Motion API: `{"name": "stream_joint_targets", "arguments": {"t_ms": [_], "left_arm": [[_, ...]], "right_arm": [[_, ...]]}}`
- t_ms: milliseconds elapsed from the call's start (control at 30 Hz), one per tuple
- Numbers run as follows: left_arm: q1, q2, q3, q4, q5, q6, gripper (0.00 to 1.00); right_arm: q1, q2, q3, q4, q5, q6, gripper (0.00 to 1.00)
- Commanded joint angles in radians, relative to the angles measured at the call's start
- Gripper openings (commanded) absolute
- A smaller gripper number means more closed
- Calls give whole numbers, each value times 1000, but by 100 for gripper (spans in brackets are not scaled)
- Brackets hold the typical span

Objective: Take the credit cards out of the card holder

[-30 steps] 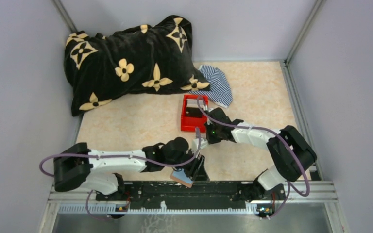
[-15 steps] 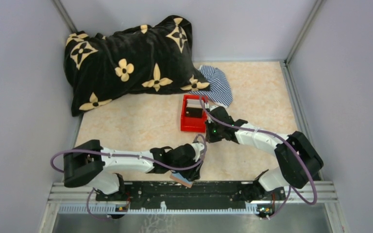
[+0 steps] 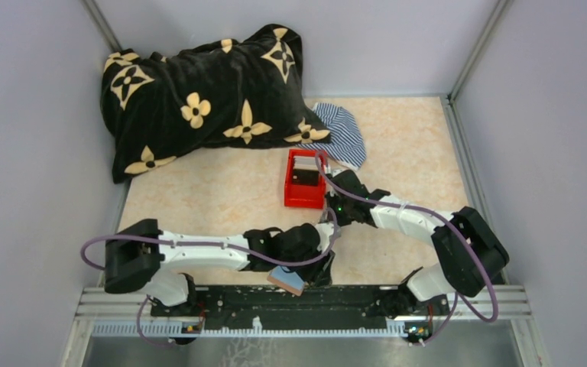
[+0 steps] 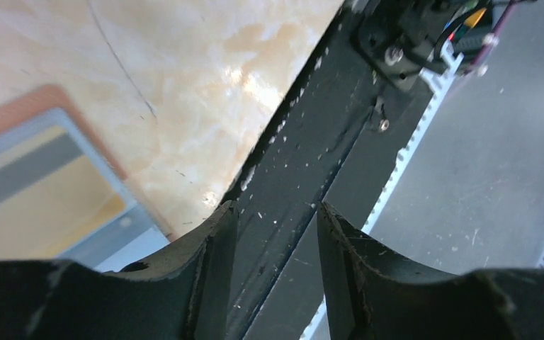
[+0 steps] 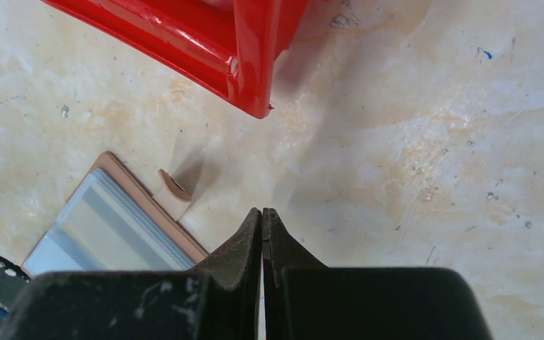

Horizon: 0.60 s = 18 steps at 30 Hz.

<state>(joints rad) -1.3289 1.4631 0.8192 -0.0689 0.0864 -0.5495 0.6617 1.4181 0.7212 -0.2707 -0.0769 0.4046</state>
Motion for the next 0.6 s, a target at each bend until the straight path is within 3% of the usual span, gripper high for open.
{"name": "stream_joint_targets", "arguments": {"t_ms": [0,333,567], "left_arm": [[-18,93,-22,-9,138,-34,52],[-13,73,-150,-45,126,-91,53],[82,28,-251,-148,52,-134,53]], "right_arm": [[-14,-40,4,4,15,2,0],[-23,-40,6,4,12,-1,0],[-24,-26,18,11,-5,-3,0]]}}
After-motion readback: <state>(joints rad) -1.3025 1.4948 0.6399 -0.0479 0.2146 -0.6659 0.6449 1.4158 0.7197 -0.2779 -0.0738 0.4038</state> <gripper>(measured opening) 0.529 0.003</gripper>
